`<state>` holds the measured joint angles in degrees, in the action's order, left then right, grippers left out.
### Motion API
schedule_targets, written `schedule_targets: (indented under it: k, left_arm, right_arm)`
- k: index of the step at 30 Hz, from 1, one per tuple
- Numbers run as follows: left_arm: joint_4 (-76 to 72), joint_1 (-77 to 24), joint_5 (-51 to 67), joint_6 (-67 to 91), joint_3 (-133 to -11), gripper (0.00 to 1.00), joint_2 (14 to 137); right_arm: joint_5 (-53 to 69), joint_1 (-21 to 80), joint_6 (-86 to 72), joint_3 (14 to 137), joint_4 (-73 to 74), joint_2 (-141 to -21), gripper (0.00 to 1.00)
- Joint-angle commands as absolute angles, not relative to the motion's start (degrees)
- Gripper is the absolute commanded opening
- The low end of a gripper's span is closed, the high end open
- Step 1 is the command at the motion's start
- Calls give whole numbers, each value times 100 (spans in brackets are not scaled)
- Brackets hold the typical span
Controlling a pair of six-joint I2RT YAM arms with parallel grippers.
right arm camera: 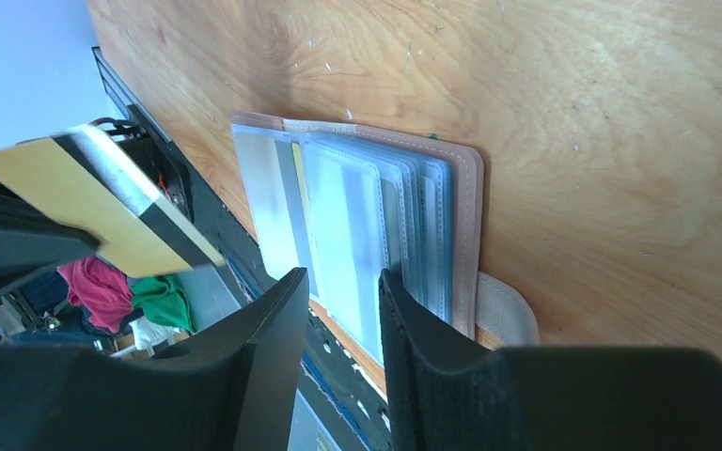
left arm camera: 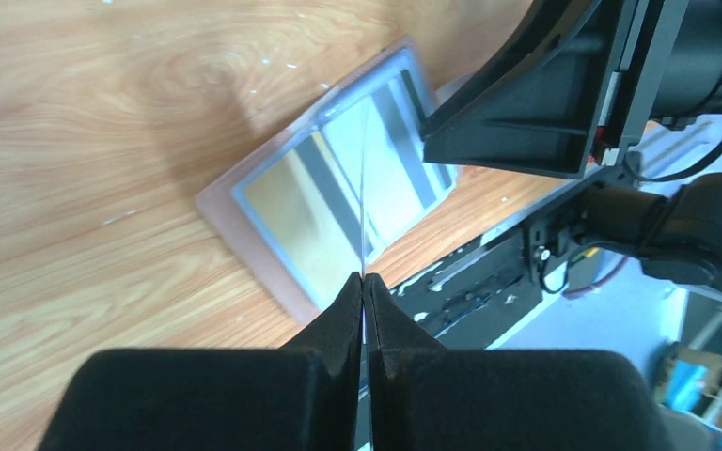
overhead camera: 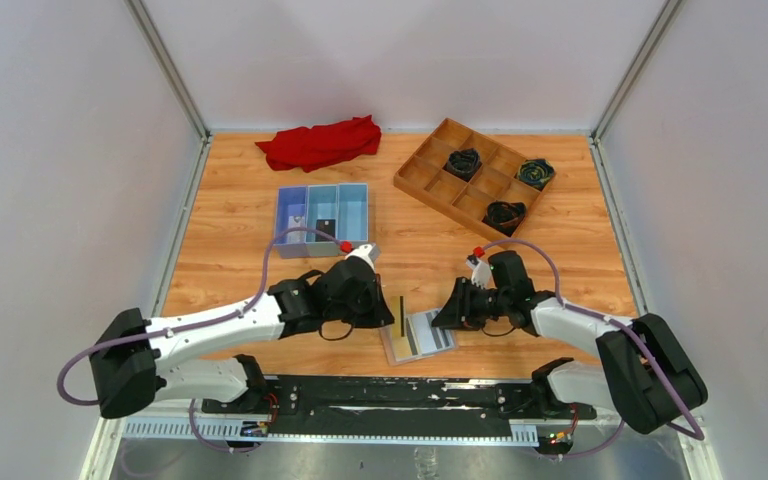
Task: Take the credit cards out of the card holder
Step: Place the credit card in the storage box.
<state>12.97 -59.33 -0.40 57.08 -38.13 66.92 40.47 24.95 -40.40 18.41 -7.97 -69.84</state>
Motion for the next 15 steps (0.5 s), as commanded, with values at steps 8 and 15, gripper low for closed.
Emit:
schedule_targets:
  k: [8,15]
  left_arm:
    - [4009,-5915,-1052,4642,-5205,0,6312]
    - [4322,-5528,-1105,4290,-5966,0,6679]
  right_arm:
    - [3546,2554,-3714,1866,228,-7082,39]
    - [3344,2558,-3497,2286,1023,-6526,50]
